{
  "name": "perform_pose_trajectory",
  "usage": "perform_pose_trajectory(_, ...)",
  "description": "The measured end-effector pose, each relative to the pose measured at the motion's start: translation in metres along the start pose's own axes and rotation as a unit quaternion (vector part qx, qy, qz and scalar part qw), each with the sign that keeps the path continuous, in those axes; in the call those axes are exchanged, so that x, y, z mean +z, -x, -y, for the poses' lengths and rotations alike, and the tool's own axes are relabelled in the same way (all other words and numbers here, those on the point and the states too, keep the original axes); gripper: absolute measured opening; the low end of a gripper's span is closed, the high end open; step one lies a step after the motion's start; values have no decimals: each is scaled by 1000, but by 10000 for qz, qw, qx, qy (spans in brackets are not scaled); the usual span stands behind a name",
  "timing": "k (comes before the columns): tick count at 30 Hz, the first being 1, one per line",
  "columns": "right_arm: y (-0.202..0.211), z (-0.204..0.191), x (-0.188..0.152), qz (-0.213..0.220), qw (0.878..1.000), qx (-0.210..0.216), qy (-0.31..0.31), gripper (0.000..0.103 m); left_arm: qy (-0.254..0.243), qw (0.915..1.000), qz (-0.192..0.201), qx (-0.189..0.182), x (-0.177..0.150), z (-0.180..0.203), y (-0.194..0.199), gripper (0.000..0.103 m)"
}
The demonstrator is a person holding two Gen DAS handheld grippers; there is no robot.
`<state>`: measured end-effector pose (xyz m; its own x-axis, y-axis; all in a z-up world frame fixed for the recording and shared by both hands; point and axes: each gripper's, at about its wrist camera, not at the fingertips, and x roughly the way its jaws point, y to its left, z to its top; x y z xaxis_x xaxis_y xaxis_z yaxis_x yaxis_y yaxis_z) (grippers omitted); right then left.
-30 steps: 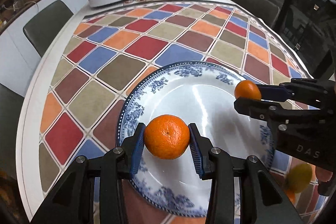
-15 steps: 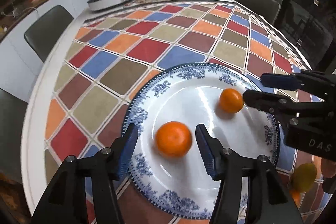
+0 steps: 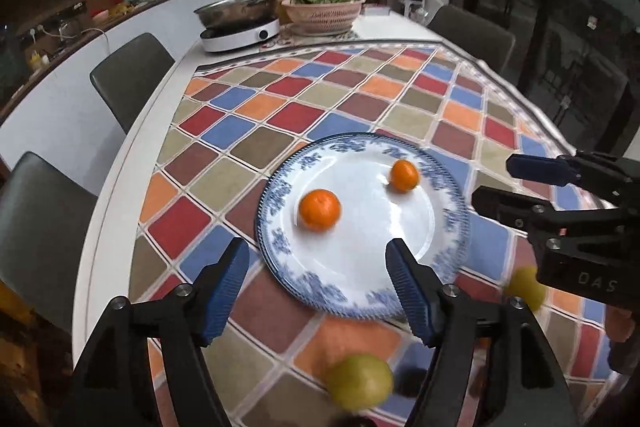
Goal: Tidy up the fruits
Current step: 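Withdraw both open tools from the plate toward the remaining fruits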
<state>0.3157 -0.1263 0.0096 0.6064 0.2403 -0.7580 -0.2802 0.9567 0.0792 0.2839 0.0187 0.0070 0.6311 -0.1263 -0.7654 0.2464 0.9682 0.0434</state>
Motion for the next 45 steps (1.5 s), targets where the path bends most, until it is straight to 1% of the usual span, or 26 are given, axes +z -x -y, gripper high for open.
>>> perform_pose_trajectory(3,17,-7,-9,101,9999,-96,64,54,43,10000,89,7,-11,0,20,70)
perform_pose_trajectory(6,34,-15,-18,224,9995,-154,136,54,83,9997,218,91,-21,1,40,71)
perform_pose_trajectory(7,39,-18,-20,260,9994,-177,162,55,95,9996,236,105,-24,1,45,73)
perform_pose_trajectory(8,45,-21,-24,306,9992,-184,176,57,97,9995,259,122,-27,2,51,74)
perform_pose_trajectory(9,50,-23,-26,332,9992,-175,169,61,101,9994,302,146,-32,2,57,75)
perform_pose_trajectory(10,55,-25,-30,352,9991,-163,163,62,96,9992,353,179,-38,3,64,75)
perform_pose_trajectory(14,73,-36,-48,420,9984,-207,327,62,-9,9988,431,245,-59,10,84,75)
perform_pose_trajectory(16,80,-39,-57,443,9980,-246,374,62,-75,9983,466,339,-69,14,92,75)
perform_pose_trajectory(19,89,-41,-72,398,9980,-305,377,62,-113,9979,474,418,-83,20,100,76)
perform_pose_trajectory(26,100,-41,-100,126,9988,-380,269,62,-188,9985,344,378,-107,30,104,77)
perform_pose_trajectory(33,98,-43,-130,-174,9980,-561,233,62,-161,9988,251,388,-132,32,101,77)
perform_pose_trajectory(35,95,-43,-140,-237,9974,-609,290,62,-186,9982,322,466,-140,35,101,77)
perform_pose_trajectory(39,95,-43,-156,-158,9965,-725,378,62,-296,9949,603,748,-158,43,104,77)
perform_pose_trajectory(45,95,-36,-167,-83,9977,-647,185,62,-416,9902,934,950,-168,50,103,77)
